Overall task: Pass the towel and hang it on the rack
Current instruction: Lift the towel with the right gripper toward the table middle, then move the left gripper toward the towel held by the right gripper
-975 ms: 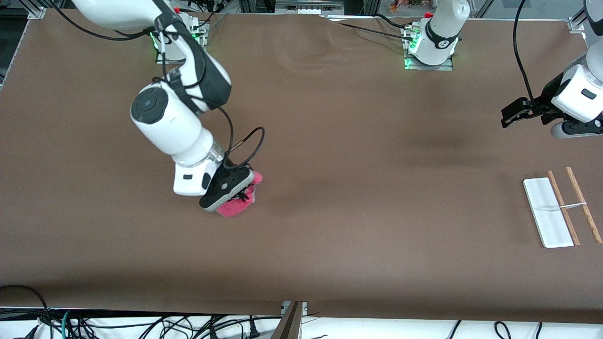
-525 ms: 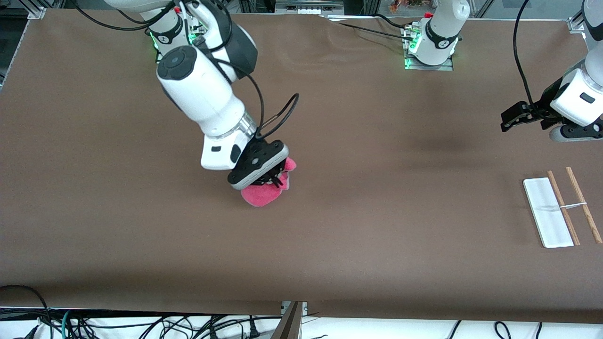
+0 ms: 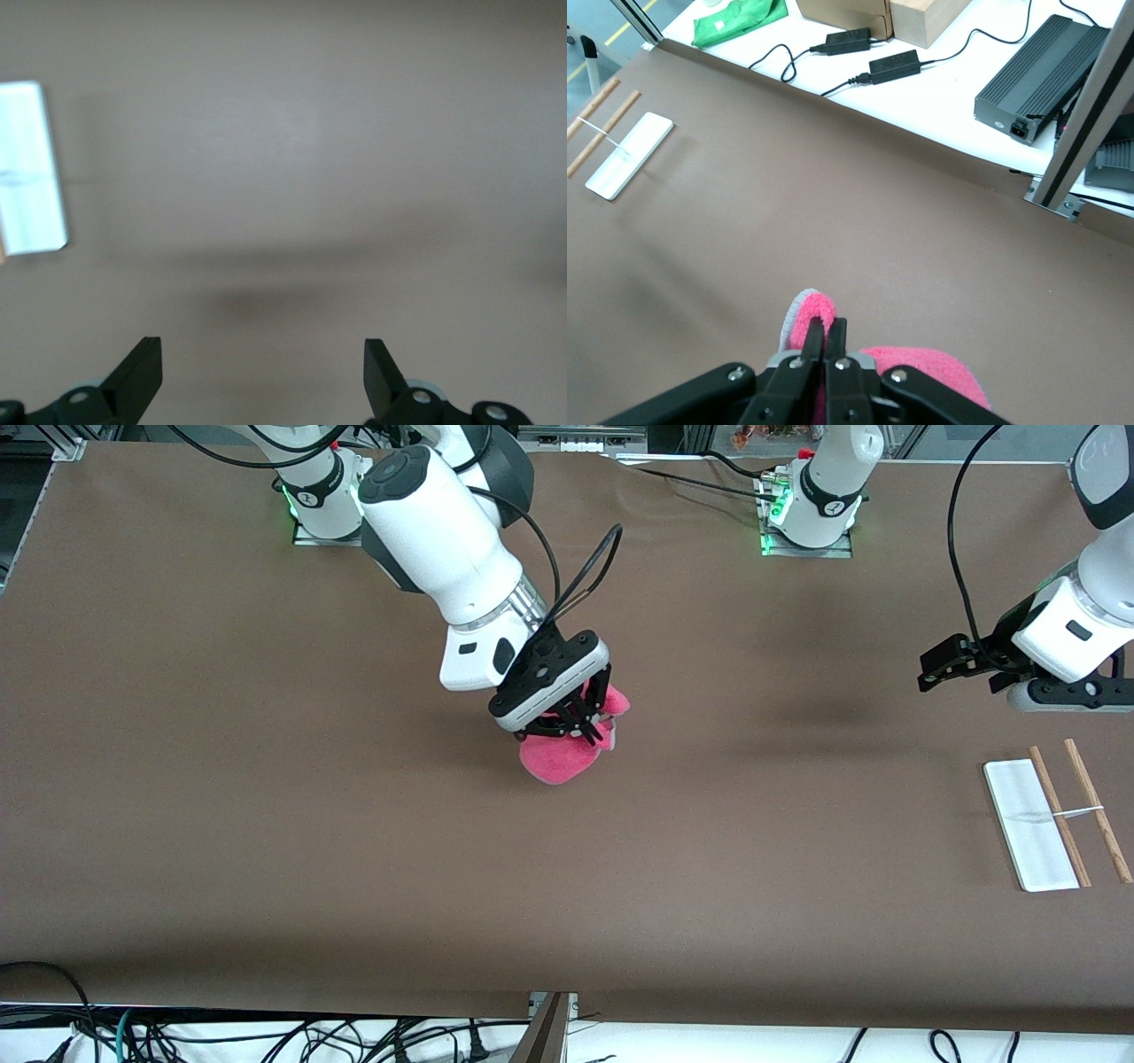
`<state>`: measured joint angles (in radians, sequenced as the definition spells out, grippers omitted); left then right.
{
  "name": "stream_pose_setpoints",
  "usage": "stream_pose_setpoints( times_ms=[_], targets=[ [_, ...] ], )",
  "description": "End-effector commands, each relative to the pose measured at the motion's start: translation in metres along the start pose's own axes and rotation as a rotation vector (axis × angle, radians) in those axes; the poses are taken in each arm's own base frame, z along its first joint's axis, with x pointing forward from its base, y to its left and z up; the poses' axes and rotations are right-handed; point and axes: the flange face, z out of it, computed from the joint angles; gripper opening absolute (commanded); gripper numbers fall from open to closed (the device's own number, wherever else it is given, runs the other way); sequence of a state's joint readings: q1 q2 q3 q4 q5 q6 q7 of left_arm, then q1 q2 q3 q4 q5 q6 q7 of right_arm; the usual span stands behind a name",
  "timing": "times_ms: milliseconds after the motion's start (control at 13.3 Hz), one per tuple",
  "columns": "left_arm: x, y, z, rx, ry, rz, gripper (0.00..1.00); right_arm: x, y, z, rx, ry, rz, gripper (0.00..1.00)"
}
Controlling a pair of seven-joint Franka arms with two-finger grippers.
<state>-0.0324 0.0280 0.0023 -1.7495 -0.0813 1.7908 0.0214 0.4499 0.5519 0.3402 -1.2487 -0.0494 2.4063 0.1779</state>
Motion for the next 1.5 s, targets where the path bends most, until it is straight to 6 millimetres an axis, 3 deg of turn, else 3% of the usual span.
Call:
stream_pose_setpoints(
  times_ms=[0,225,600,750,1050,1200,1425],
  targets=[
    [0.0,-0.004,0.028,-0.077,0.052,0.164,1.0,0.004,-0.013,-0.004,0.018,0.027,0.026,0.0],
    [0.003,-0.011,0.045,-0.129,0.113,0.283,1.0,0.005,-0.024,0.0,0.04,0.075,0.049,0.0],
    [0.009,0.0,0.097,-0.261,0.219,0.476,1.0,0.002,-0.04,0.002,0.052,0.078,0.064,0.0],
    [0.015,0.003,0.108,-0.254,0.254,0.575,1.0,-0.001,-0.047,0.003,0.057,0.074,0.062,0.0],
    [0.021,0.019,0.145,-0.343,0.317,0.765,1.0,-0.002,-0.048,0.011,0.065,0.085,0.073,0.0],
    [0.022,0.039,0.171,-0.403,0.343,0.896,1.0,-0.004,-0.053,0.014,0.072,0.088,0.08,0.0],
    [0.019,0.073,0.188,-0.45,0.374,1.041,1.0,-0.004,-0.055,0.014,0.076,0.094,0.091,0.0]
  ],
)
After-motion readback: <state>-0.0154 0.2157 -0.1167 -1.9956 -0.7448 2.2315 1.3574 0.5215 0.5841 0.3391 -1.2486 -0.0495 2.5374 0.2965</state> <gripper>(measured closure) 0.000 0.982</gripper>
